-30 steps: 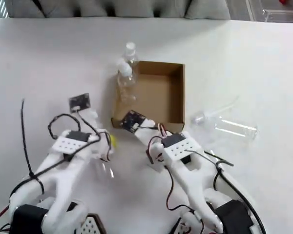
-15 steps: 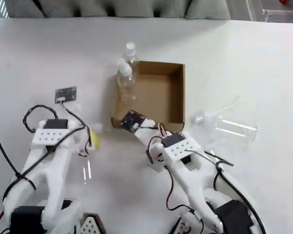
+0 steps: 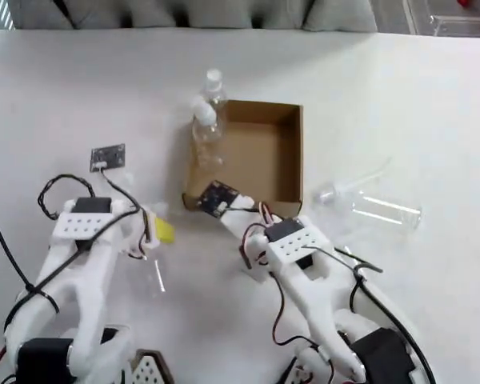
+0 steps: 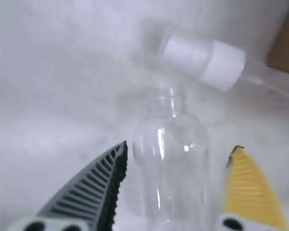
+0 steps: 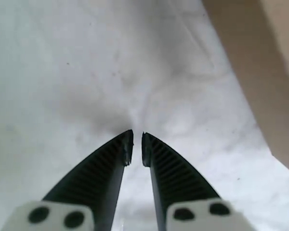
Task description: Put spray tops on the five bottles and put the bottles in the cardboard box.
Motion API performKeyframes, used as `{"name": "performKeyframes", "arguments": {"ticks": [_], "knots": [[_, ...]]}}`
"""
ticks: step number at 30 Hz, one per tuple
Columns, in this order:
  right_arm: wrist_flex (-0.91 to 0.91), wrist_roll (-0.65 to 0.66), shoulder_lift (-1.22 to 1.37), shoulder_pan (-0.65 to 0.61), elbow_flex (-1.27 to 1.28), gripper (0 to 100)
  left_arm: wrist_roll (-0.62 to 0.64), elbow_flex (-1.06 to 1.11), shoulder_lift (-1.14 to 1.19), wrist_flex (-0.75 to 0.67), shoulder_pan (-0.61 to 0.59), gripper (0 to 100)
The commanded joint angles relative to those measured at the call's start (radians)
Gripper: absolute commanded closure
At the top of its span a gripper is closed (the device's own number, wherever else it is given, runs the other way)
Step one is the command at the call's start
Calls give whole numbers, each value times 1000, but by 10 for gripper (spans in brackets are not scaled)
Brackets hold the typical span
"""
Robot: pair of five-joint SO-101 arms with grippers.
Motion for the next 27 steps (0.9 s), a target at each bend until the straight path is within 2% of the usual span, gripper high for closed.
{"name": "performKeyframes", "arguments": {"ticks": [1,7,11,15,21,23,27], "knots": [[-10,9,-19,10,-6,982,2,-32,2,60,31,702],[-12,9,-19,10,-6,982,54,-46,30,69,33,705],[-12,9,-19,12,-6,982,58,-127,165,78,28,706],[-12,9,-19,10,-6,982,127,-219,269,144,27,706],[-12,9,-19,10,-6,982,126,-229,255,155,27,710],[-12,9,-19,8,-6,982,126,-229,242,155,27,748],[-12,11,-19,8,-6,982,104,-229,216,146,27,908]]}}
